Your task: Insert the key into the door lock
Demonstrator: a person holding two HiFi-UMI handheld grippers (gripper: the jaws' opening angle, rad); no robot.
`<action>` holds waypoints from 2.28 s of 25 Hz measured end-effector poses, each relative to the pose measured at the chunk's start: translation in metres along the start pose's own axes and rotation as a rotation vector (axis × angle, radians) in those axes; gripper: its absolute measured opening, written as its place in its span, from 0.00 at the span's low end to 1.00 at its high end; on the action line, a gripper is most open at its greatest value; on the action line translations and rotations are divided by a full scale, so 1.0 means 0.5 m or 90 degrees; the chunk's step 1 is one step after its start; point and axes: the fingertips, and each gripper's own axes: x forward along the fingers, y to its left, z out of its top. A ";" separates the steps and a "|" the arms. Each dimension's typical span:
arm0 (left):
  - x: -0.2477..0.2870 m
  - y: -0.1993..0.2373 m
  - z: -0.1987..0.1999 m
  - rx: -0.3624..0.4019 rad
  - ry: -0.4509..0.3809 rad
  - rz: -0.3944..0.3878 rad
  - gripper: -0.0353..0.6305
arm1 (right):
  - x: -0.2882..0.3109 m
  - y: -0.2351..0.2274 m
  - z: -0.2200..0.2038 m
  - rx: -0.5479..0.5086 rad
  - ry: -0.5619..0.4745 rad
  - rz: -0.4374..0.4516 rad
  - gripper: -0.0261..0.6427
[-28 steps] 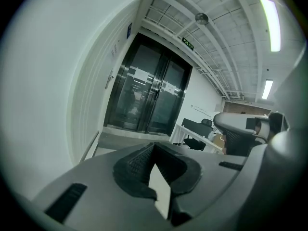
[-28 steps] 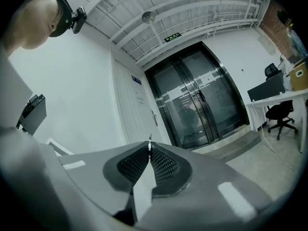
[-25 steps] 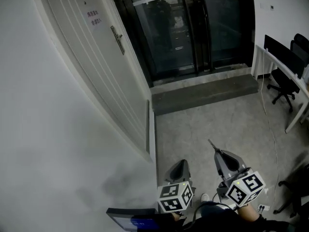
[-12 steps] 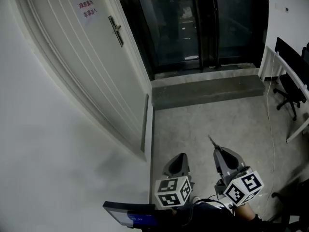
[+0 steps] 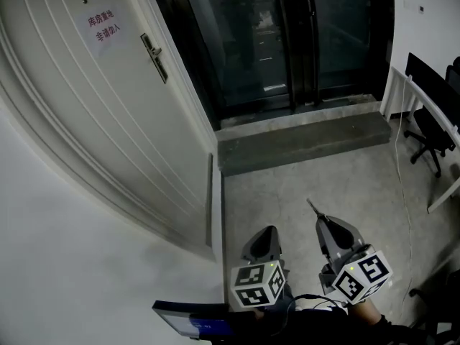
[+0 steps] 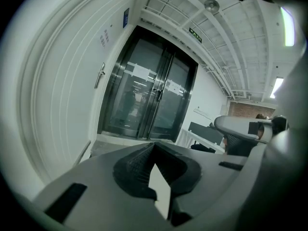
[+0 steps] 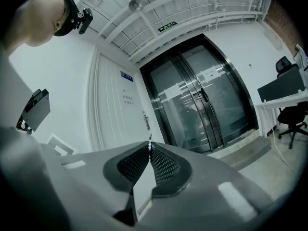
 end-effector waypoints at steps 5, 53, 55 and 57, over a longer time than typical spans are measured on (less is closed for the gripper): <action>0.120 0.042 0.095 0.021 -0.004 -0.035 0.05 | 0.144 -0.034 0.050 -0.006 -0.019 -0.006 0.06; 0.905 0.187 0.396 -0.004 -0.005 0.003 0.05 | 0.817 -0.563 0.217 0.006 -0.001 0.005 0.06; 0.924 0.205 0.406 -0.004 -0.006 0.007 0.05 | 0.845 -0.569 0.216 0.006 -0.001 0.008 0.06; 0.946 0.223 0.418 -0.003 -0.011 0.009 0.05 | 0.874 -0.577 0.218 0.003 -0.004 0.009 0.06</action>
